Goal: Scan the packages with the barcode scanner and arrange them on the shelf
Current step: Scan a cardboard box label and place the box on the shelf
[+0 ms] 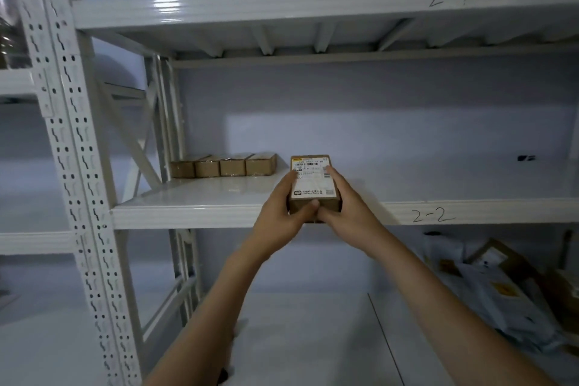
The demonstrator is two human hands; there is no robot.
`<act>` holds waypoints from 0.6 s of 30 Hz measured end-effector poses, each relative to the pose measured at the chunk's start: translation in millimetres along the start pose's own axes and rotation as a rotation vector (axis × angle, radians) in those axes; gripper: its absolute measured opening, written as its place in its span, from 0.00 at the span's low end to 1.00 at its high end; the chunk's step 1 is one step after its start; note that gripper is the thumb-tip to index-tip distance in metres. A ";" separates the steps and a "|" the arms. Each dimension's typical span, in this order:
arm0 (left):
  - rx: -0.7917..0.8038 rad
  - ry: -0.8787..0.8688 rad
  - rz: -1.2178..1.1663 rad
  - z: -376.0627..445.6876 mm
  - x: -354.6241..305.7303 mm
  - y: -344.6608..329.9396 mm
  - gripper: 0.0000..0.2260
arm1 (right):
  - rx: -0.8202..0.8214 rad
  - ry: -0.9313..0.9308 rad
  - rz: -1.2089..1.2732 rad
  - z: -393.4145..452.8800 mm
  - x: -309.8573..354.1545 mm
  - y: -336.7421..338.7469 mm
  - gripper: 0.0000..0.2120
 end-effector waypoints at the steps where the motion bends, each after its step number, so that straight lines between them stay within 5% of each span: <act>1: 0.021 -0.001 0.061 9.2 8.0 4.2 0.28 | -0.023 -0.013 -0.050 13.0 -1.6 1.6 0.35; 7: 0.090 -0.077 0.396 66.7 67.3 28.3 0.14 | -0.082 -0.060 -0.372 91.2 -6.7 -3.0 0.25; 11: 0.182 -0.201 0.650 96.2 98.5 38.2 0.11 | -0.078 -0.126 -0.464 138.1 -8.4 -12.5 0.26; 18: 0.440 -0.133 1.003 142.7 153.4 52.0 0.21 | -0.008 -0.245 -0.784 217.0 -16.2 -33.3 0.26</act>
Point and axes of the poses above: each hand's wrist, its own z-axis towards the middle knuckle, its own y-axis out of the back of the hand, x = y × z, the point moved 4 cm from there along z, towards the middle knuckle, and after that the axes turned 14 degrees about -y, right-handed, at the moved point
